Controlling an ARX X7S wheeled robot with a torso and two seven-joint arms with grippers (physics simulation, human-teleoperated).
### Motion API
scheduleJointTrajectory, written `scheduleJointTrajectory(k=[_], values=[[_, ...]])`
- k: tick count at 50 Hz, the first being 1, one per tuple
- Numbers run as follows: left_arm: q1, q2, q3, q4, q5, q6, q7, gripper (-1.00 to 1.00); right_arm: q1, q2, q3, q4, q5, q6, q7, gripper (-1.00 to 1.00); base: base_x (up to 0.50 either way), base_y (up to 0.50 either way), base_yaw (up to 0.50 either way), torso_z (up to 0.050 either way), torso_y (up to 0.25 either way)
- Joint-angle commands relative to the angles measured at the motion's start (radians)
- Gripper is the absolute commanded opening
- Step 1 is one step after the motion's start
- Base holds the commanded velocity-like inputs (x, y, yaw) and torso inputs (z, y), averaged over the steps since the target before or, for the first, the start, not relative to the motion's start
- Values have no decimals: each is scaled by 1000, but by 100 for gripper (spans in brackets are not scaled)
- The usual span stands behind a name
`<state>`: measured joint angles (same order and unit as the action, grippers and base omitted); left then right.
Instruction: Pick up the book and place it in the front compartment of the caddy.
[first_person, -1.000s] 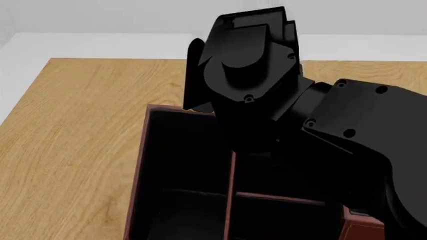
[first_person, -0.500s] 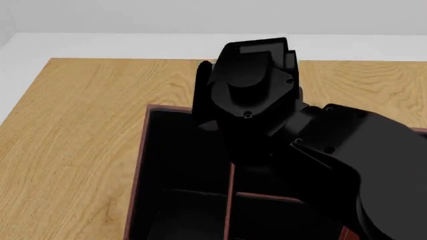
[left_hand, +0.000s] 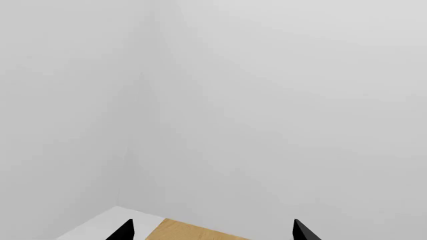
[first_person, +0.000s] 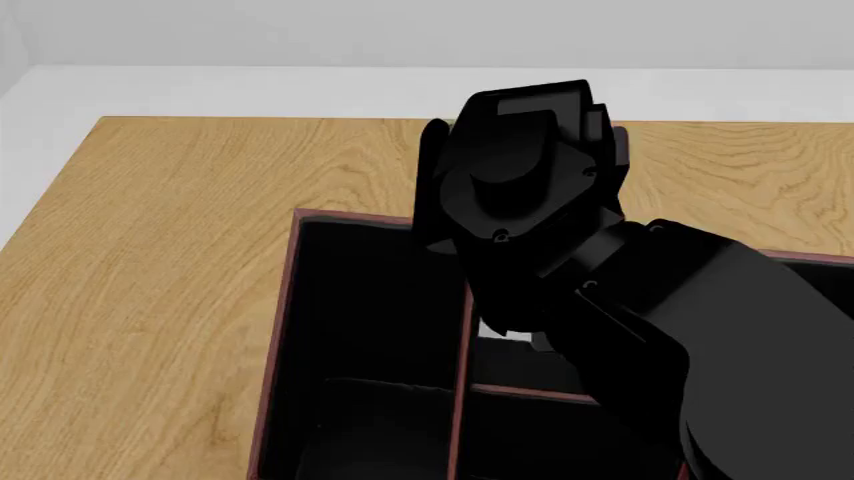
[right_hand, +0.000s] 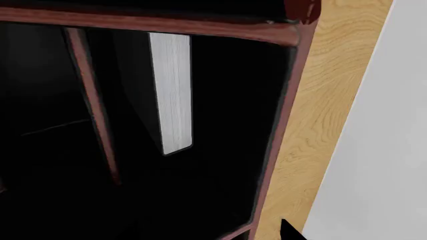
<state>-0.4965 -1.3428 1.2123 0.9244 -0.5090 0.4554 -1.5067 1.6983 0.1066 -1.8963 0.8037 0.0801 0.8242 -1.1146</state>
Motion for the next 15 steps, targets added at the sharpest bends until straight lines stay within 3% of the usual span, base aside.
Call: scheduleJointTrajectory(k=[1, 15], values=[[14, -1, -8, 3, 8, 1, -2, 100, 9, 5, 0, -6, -11, 4, 5, 100, 0, 0, 0, 0, 0], [30, -7, -21, 17, 21, 2, -8, 100, 92, 94, 28, -277, -3, 138, 8, 100, 0, 0, 0, 0, 0]])
